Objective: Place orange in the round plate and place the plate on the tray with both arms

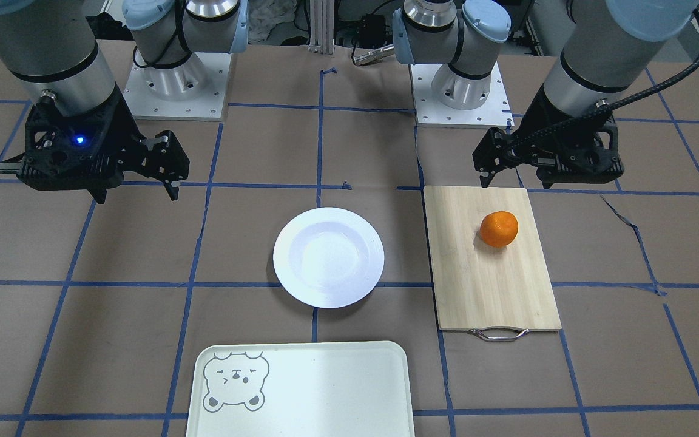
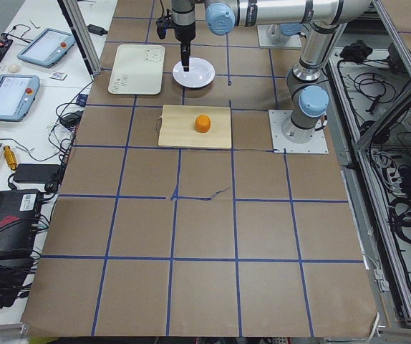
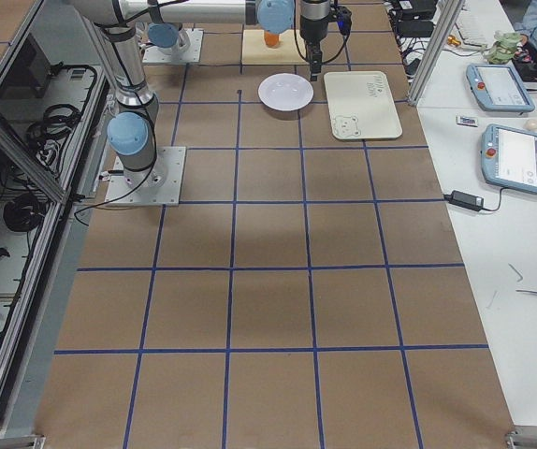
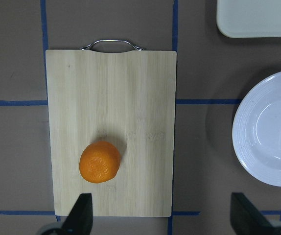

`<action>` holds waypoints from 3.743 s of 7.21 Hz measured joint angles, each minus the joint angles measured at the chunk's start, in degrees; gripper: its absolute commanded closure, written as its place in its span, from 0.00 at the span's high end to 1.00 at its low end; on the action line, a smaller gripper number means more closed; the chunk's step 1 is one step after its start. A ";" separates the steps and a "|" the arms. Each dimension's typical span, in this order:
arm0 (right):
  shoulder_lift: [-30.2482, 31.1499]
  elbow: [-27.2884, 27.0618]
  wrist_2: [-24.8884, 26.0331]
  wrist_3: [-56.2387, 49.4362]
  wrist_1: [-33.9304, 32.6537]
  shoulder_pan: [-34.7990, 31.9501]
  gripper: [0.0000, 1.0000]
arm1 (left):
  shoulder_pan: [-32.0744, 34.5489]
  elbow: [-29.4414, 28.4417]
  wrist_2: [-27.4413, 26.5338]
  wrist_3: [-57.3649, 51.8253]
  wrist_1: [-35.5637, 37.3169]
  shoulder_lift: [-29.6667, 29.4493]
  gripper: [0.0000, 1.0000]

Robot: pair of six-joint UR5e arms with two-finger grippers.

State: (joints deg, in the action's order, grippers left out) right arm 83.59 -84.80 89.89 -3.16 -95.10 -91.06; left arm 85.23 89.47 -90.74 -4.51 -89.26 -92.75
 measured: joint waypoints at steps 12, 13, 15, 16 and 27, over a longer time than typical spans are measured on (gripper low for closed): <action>0.00 -0.22 0.03 0.08 0.00 0.00 1.00 | -2.79 2.93 -5.12 0.51 2.63 -2.71 1.00; 0.00 -0.24 0.03 0.08 0.00 0.00 1.00 | -4.02 4.36 -5.28 0.76 2.82 -3.32 1.00; 0.00 -0.27 0.02 0.04 0.00 0.06 1.00 | -6.65 6.60 -5.61 0.51 2.90 -6.07 1.00; 0.00 -0.28 0.02 0.04 0.00 0.07 1.00 | -7.21 7.24 -5.41 1.01 3.24 -7.45 1.00; 0.00 -0.28 0.02 -0.01 0.00 0.18 1.00 | -11.66 17.68 0.08 8.50 11.65 -16.30 0.93</action>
State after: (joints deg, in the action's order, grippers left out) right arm 83.58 -85.08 89.91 -3.16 -95.10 -90.88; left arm 73.57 107.15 -90.66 4.00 -77.60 -109.06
